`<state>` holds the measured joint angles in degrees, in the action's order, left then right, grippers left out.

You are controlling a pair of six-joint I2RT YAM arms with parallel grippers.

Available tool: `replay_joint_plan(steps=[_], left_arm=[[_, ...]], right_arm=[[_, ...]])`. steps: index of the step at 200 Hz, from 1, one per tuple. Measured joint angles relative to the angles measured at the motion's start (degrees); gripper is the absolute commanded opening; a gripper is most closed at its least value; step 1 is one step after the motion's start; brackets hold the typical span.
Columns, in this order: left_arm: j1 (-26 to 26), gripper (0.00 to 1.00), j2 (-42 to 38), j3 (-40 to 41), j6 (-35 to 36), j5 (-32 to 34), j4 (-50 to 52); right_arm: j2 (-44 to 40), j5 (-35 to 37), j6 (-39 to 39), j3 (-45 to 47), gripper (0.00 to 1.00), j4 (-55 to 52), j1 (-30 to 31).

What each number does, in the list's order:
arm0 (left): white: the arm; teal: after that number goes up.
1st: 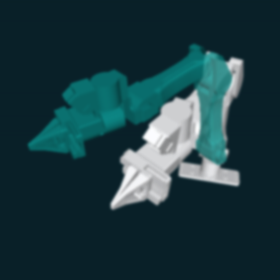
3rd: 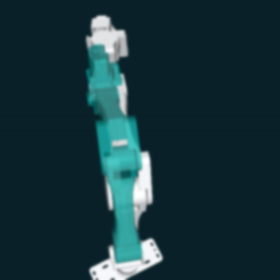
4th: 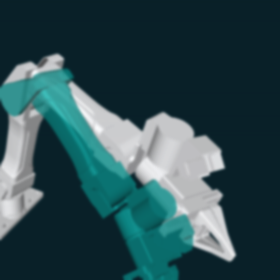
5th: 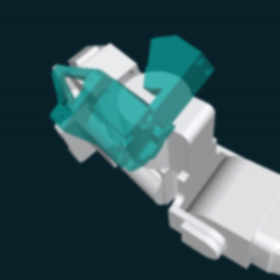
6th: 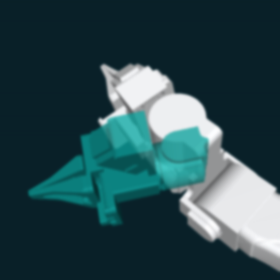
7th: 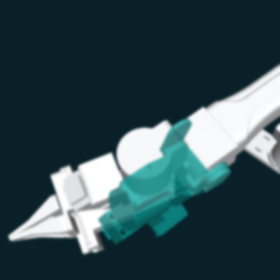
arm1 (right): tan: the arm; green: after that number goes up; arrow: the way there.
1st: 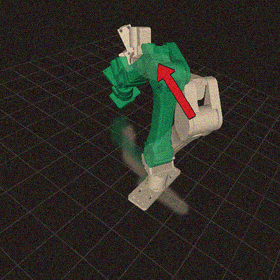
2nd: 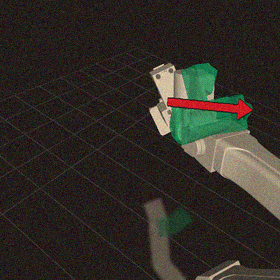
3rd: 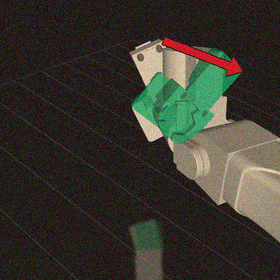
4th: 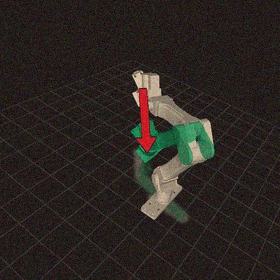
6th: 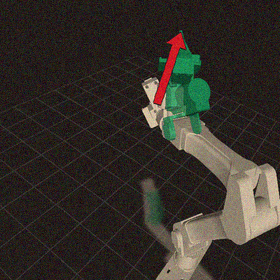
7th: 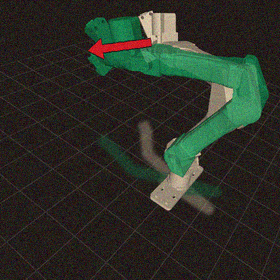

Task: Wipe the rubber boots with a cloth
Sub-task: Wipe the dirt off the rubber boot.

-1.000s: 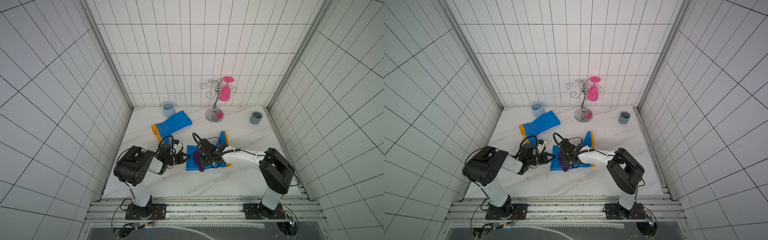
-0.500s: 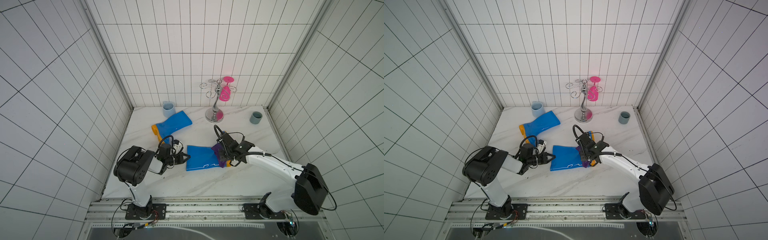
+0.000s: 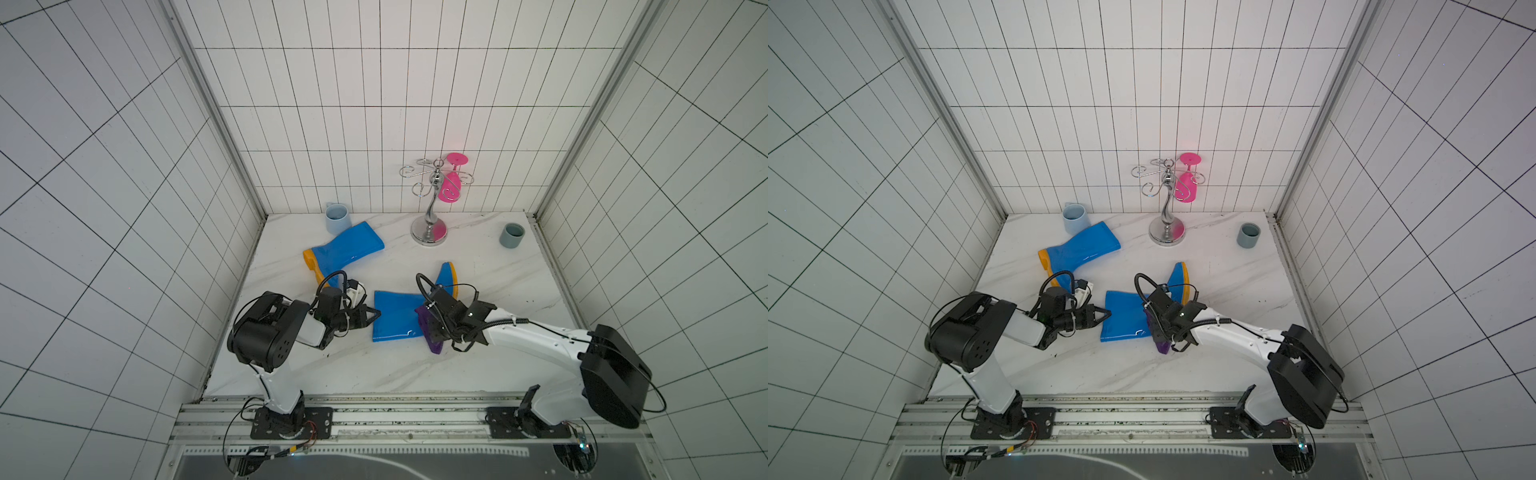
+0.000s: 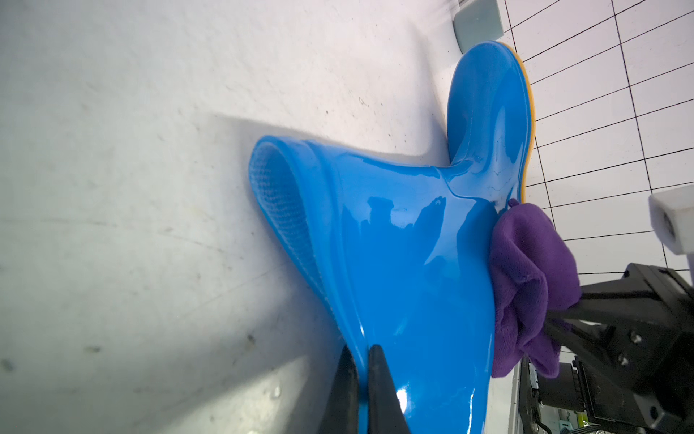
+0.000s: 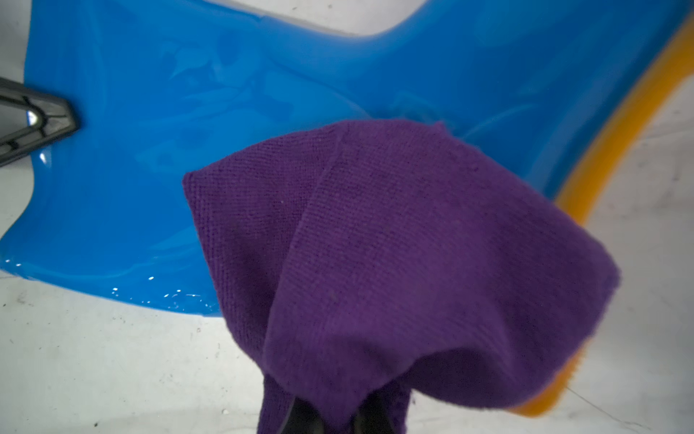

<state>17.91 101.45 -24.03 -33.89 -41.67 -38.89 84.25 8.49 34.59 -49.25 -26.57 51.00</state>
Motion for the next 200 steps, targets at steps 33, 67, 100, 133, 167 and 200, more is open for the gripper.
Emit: replay_joint_plan(steps=[33, 67, 100, 133, 167, 200], left_arm=[[0.0, 0.0, 0.0, 0.0, 0.0, 0.0, 0.0], [0.0, 0.0, 0.0, 0.0, 0.0, 0.0, 0.0], [0.0, 0.0, 0.0, 0.0, 0.0, 0.0, 0.0], [0.0, 0.0, 0.0, 0.0, 0.0, 0.0, 0.0], [0.0, 0.0, 0.0, 0.0, 0.0, 0.0, 0.0], [0.0, 0.0, 0.0, 0.0, 0.0, 0.0, 0.0]], right_arm=[[6.6, -0.5, 0.2, -2.1, 0.0, 2.3, 3.2], [13.1, -1.3, -0.1, -9.7, 0.0, 2.1, 5.9], [18.3, -3.5, -0.7, -16.8, 0.0, 4.9, 8.8], [18.8, -4.4, -1.0, -17.8, 0.0, 6.5, 10.0], [18.9, -4.1, -1.0, -17.5, 0.0, 6.5, 9.2], [16.3, -2.5, -1.0, -13.8, 0.0, 6.4, 7.2]])
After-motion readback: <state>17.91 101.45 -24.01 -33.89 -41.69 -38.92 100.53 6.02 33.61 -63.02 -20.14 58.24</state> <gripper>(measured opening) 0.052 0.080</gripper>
